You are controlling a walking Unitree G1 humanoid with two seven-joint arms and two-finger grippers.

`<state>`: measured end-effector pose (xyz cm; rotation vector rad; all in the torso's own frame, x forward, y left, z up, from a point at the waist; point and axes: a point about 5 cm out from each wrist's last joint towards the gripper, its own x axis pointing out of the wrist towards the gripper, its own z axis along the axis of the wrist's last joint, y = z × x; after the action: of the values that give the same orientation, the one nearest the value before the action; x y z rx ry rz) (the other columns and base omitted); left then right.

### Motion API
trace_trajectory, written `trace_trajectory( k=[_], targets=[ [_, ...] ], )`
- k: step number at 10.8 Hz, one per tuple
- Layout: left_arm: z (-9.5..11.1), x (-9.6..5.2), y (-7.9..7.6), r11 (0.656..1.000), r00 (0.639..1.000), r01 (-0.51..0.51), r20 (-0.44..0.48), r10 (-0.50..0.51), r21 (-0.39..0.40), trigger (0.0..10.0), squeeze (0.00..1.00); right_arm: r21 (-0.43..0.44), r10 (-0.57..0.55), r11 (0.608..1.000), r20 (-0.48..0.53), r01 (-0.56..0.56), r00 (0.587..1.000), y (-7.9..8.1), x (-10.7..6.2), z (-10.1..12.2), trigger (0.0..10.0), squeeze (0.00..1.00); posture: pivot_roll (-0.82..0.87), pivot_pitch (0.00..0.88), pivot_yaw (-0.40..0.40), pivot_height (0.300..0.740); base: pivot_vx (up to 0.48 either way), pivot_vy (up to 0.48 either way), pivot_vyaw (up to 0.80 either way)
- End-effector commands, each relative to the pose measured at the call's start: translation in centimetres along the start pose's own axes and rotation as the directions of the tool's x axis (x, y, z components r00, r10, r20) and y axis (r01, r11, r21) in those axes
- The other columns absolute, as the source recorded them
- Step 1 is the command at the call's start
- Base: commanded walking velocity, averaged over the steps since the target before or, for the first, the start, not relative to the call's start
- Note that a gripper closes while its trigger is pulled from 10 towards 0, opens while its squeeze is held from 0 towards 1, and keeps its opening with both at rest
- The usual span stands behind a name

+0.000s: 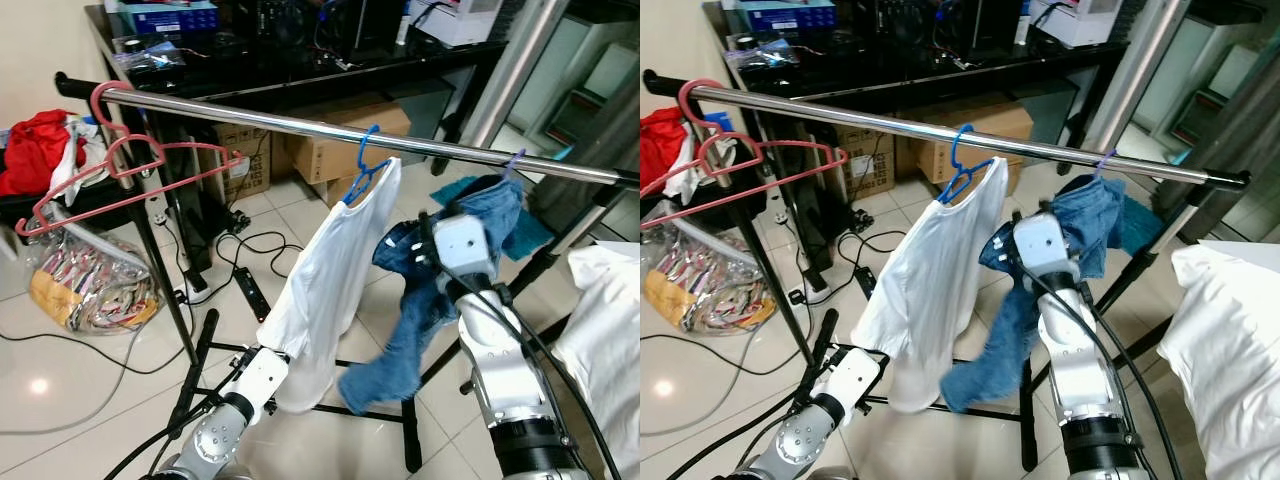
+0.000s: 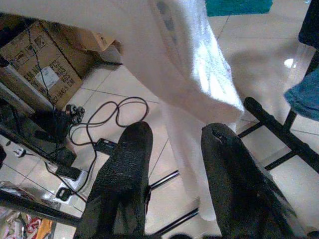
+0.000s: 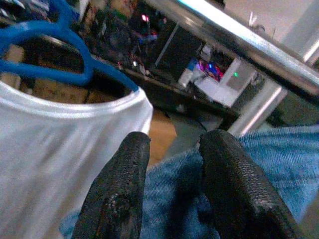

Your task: Hang hanger

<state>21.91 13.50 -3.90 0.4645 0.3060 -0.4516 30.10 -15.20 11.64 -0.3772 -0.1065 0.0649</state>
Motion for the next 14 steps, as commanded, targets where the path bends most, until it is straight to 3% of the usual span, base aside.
trace_trajectory(
  k=[1,3,7,12,14],
  targets=[
    [0.4,0.3,0.0,1.000,1.000,0.008,0.014,-0.008,0.019,10.0,0.00,-0.033,-0.016,0.999,-0.033,0.015,0.999,-0.5,-0.1,-0.4,10.0,0.00,0.17,0.006,-0.087,0.740,0.000,0.000,0.00],
    [0.6,0.4,0.3,1.000,1.000,-0.003,0.021,0.002,0.022,10.0,0.00,-0.101,-0.072,0.993,-0.120,0.060,0.990,-1.7,0.0,-1.6,10.0,0.00,0.17,0.004,-0.085,0.740,0.000,0.000,0.00],
    [0.7,0.5,0.2,1.000,1.000,-0.003,0.031,0.002,0.026,10.0,0.00,-0.159,-0.191,0.973,-0.151,0.167,0.970,-3.5,0.1,-1.7,10.0,0.00,0.17,0.004,-0.085,0.740,0.000,0.000,0.00],
    [1.0,0.7,0.3,0.999,0.999,0.009,0.038,-0.010,0.037,10.0,0.00,-0.157,-0.357,0.922,0.000,0.353,0.934,-6.1,-1.1,0.7,10.0,0.00,0.15,0.001,-0.073,0.740,0.000,0.000,0.00],
    [1.0,0.7,0.3,0.999,0.999,0.013,0.037,-0.015,0.039,10.0,0.00,-0.136,-0.331,0.938,-0.070,0.320,0.941,-6.3,-1.5,-0.2,10.0,0.00,0.15,0.000,-0.069,0.740,0.000,0.000,0.00]
  ],
)
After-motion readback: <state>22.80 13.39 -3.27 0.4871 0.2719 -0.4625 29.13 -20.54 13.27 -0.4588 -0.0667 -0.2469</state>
